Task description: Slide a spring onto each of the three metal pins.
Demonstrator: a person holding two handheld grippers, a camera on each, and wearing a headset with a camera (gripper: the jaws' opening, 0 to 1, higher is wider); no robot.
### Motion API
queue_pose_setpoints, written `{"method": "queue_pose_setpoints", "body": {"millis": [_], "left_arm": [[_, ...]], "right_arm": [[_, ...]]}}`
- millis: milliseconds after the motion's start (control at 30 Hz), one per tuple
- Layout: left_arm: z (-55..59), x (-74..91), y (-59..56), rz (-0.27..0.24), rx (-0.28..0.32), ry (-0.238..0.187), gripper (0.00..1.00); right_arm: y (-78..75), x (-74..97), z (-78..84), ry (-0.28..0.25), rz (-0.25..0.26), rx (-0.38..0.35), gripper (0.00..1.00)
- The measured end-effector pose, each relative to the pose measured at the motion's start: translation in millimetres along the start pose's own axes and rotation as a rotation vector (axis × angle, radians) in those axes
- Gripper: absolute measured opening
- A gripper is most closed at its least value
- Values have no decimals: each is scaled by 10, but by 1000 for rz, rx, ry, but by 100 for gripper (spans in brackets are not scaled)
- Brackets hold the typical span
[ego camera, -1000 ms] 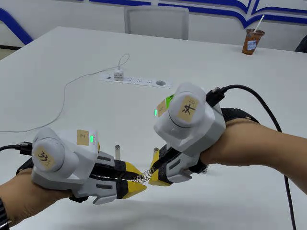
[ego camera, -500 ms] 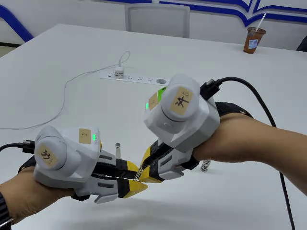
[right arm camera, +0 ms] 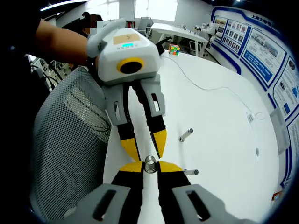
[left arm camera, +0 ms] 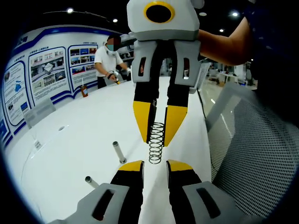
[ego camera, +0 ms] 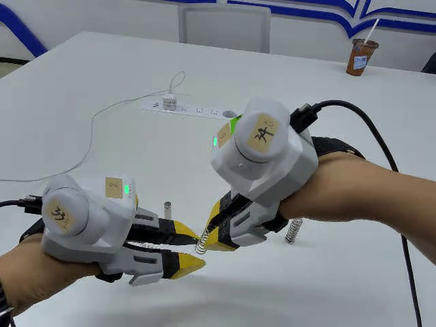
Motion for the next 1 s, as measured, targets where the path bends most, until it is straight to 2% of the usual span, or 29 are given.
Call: {"method": "queue_pose_setpoints", "body": {"millis": [300, 633, 1000], "left_arm": [[43, 132, 51, -50, 39, -15, 25], [117, 350, 123, -133, 97, -40, 30], [202, 506, 199, -200, 138, -45, 32]], "right_arm": [[-53, 36, 79, 18, 14, -21, 12], [-160, 103, 177, 26, 36, -58, 12], [-367, 233, 208, 39, 67, -68, 12]]}}
Point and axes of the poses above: the centre of the closed fingertips' face, and the gripper's own axes: x roughly backward along the fingers, y roughly to its left, z roughly out of its underside, the point moved 4 cm from there along x, roughly backward along the fingers, and after that the axes turned 6 degrees about -x, right-handed, at the moved point
